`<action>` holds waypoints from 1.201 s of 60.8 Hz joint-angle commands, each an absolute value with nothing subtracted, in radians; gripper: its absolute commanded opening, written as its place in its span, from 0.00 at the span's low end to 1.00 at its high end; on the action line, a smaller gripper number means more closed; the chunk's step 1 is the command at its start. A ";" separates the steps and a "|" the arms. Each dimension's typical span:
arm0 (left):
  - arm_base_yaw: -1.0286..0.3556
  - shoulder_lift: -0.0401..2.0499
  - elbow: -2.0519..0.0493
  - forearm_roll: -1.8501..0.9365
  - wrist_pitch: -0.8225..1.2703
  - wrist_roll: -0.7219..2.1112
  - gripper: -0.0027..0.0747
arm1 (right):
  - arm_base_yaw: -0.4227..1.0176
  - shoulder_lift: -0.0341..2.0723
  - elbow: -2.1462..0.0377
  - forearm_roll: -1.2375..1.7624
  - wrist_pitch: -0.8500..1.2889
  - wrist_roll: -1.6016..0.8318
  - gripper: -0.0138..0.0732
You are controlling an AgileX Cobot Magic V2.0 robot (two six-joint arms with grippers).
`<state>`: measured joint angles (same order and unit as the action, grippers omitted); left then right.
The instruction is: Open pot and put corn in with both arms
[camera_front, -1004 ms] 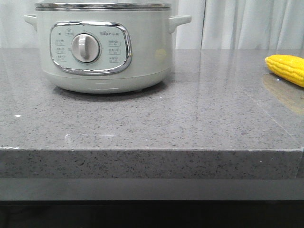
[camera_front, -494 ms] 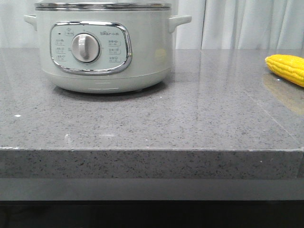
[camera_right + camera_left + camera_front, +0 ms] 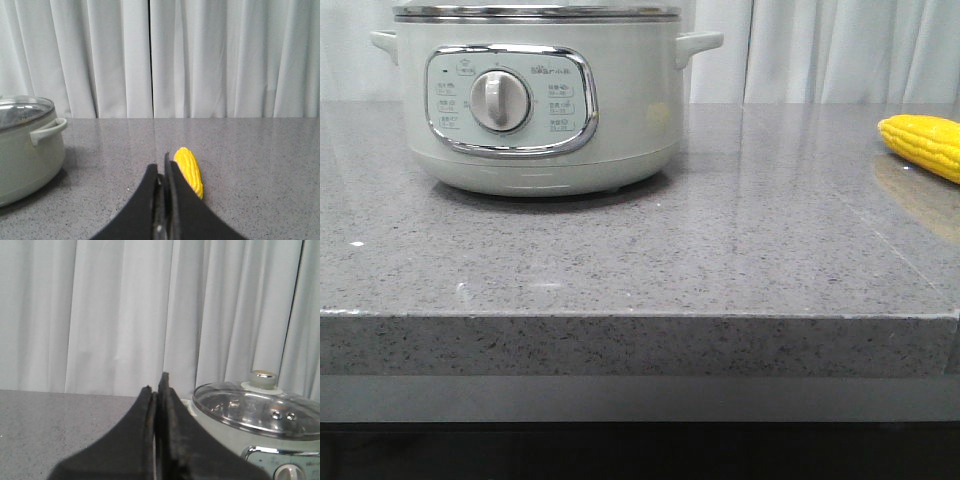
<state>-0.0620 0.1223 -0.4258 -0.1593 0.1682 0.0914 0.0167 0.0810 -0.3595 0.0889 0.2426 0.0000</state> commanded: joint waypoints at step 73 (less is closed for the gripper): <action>-0.063 0.729 -0.806 -0.155 0.323 0.091 0.49 | 0.010 0.706 -0.675 0.079 0.408 0.000 0.61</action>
<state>-0.0620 0.7216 -0.7699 -0.1515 0.4221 0.0914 0.0167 0.6983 -0.6496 0.0874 0.4851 0.0000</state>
